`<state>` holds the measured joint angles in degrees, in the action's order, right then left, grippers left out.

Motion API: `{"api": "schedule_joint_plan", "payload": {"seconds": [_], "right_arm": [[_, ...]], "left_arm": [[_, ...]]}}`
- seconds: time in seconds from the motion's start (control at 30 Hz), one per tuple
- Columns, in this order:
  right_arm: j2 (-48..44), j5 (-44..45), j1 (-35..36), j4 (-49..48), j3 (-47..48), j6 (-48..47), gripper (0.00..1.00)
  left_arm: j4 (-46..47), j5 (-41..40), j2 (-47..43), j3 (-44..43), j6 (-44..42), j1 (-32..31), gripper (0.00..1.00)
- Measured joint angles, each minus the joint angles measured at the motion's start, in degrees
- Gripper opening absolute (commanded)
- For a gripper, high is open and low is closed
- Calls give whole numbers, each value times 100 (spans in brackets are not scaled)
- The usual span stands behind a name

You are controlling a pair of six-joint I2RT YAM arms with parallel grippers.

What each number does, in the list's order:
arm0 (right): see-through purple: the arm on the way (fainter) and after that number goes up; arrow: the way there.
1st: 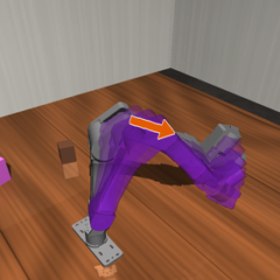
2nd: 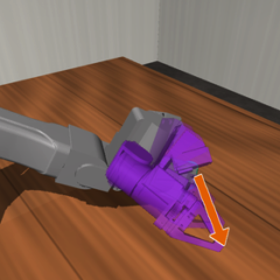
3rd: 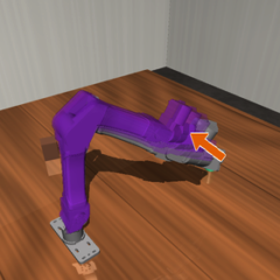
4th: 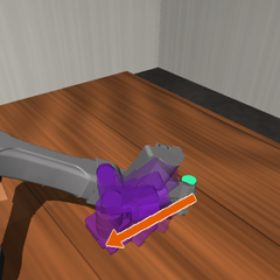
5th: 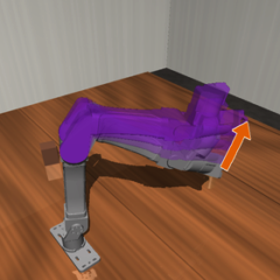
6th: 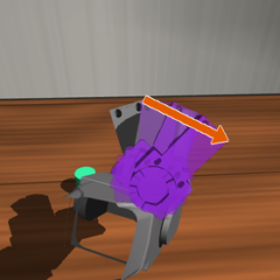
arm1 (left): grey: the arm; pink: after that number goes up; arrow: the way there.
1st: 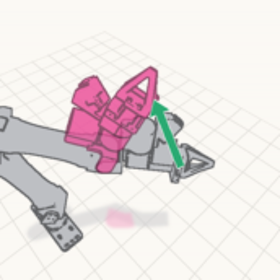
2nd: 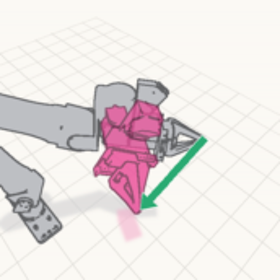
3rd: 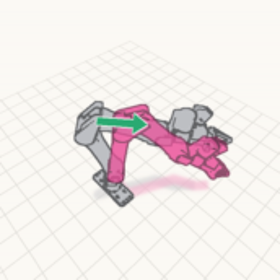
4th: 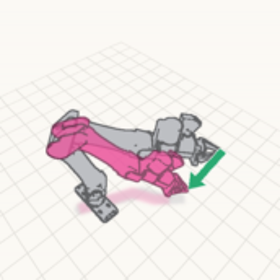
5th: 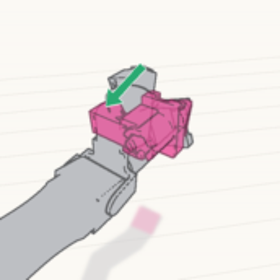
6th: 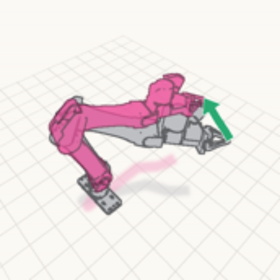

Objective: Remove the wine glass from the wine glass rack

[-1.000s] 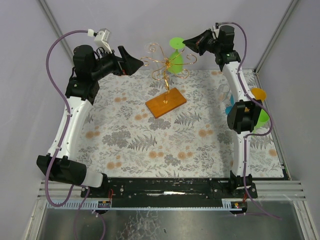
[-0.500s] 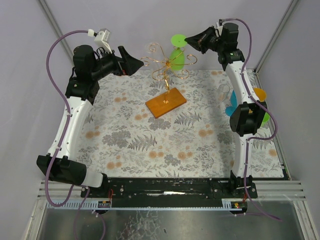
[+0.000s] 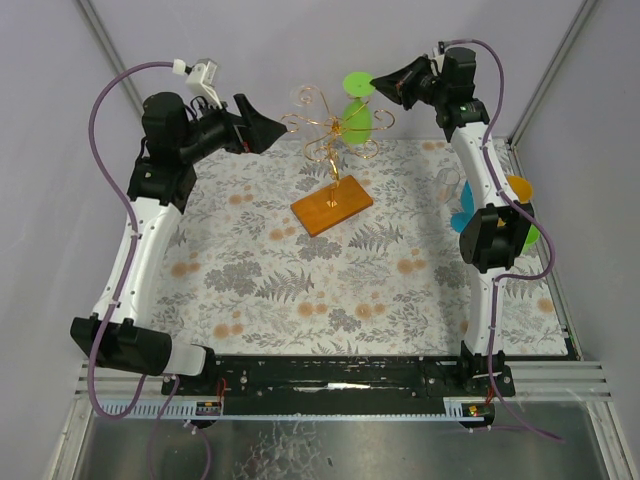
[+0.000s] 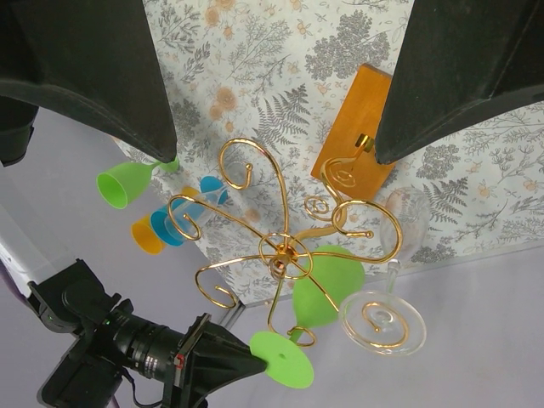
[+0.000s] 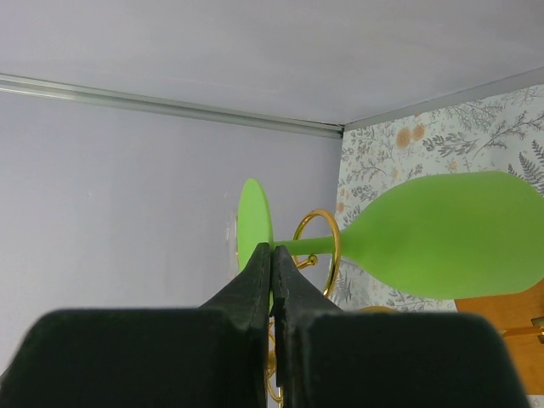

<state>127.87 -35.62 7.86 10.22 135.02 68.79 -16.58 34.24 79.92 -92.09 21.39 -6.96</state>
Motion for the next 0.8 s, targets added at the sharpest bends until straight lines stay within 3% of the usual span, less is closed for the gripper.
{"api": "schedule_joint_plan", "payload": {"seconds": [0.53, 0.8], "right_arm": [[-13, 155, -17, 129, -306, -76, 0], [-597, 138, -35, 129, -1010, -164, 0]], "left_arm": [[-9, 15, -177, 127, -2, 0, 100], [-4, 17, -186, 127, 4, 0, 100]]}}
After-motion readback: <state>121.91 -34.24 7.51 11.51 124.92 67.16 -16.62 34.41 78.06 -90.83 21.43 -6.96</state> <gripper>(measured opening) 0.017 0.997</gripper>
